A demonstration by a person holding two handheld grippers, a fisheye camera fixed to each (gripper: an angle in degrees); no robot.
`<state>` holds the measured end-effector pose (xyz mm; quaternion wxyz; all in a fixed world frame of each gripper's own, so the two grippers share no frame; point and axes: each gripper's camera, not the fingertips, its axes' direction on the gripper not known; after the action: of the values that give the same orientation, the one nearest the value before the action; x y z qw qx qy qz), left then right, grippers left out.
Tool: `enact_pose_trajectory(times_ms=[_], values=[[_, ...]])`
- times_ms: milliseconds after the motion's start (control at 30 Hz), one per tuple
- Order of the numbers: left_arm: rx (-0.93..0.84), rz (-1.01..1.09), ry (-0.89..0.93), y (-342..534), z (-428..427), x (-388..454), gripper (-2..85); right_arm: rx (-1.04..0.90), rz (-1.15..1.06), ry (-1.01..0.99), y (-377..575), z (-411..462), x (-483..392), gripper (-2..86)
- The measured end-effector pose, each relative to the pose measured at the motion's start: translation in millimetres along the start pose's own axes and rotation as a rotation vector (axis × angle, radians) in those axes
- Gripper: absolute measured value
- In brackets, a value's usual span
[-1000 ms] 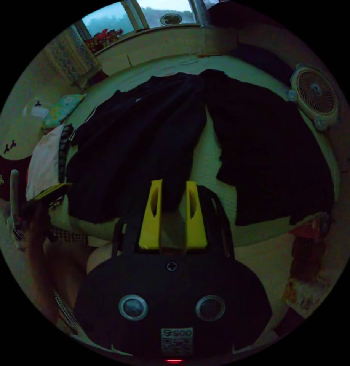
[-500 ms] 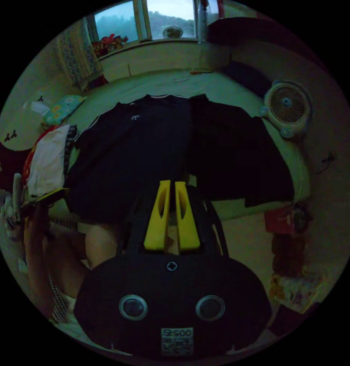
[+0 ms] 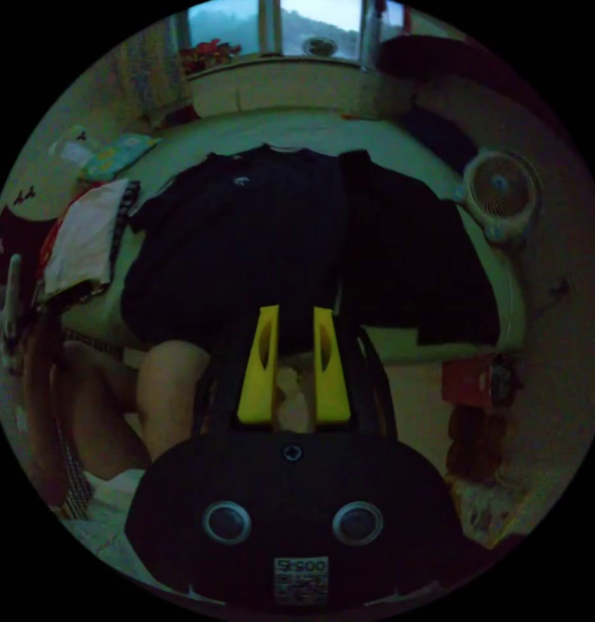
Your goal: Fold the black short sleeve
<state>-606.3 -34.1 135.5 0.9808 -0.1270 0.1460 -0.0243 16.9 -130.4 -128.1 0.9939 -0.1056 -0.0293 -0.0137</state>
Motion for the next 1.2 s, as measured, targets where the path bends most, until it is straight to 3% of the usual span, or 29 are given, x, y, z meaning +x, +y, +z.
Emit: enact_pose_trajectory(times_ms=[200,367,533,700,833,1000,1200], values=[[0.087,-0.123,-0.066,-51.8,-5.5,-62.7,7.1,0.125,-0.264,-0.139,-91.1,28.1,-154.7,8.7],[0.094,-0.246,-0.031,-69.8,0.8,-130.1,6.2,0.072,-0.408,-0.218,-175.3,93.0,-284.0,8.5],[0.105,-0.234,0.012,-77.6,-4.7,-171.5,5.7,-0.043,-0.4,-0.192,-260.6,174.1,-392.0,9.0],[0.087,-0.227,0.018,-85.1,-7.2,-208.9,5.6,-0.134,-0.526,0.02,-303.6,253.2,-491.8,10.5],[0.095,-0.228,0.04,-90.2,-11.5,-237.5,5.6,-0.129,-0.489,0.026,-313.3,288.1,-530.1,8.5],[0.107,-0.229,0.066,-99.8,-14.7,-259.7,5.5,-0.126,-0.485,0.033,-343.0,308.2,-569.2,-0.5],[0.111,-0.237,0.099,-111.4,-14.7,-283.7,5.5,-0.034,-0.402,-0.035,-398.3,298.5,-601.9,-1.3]])
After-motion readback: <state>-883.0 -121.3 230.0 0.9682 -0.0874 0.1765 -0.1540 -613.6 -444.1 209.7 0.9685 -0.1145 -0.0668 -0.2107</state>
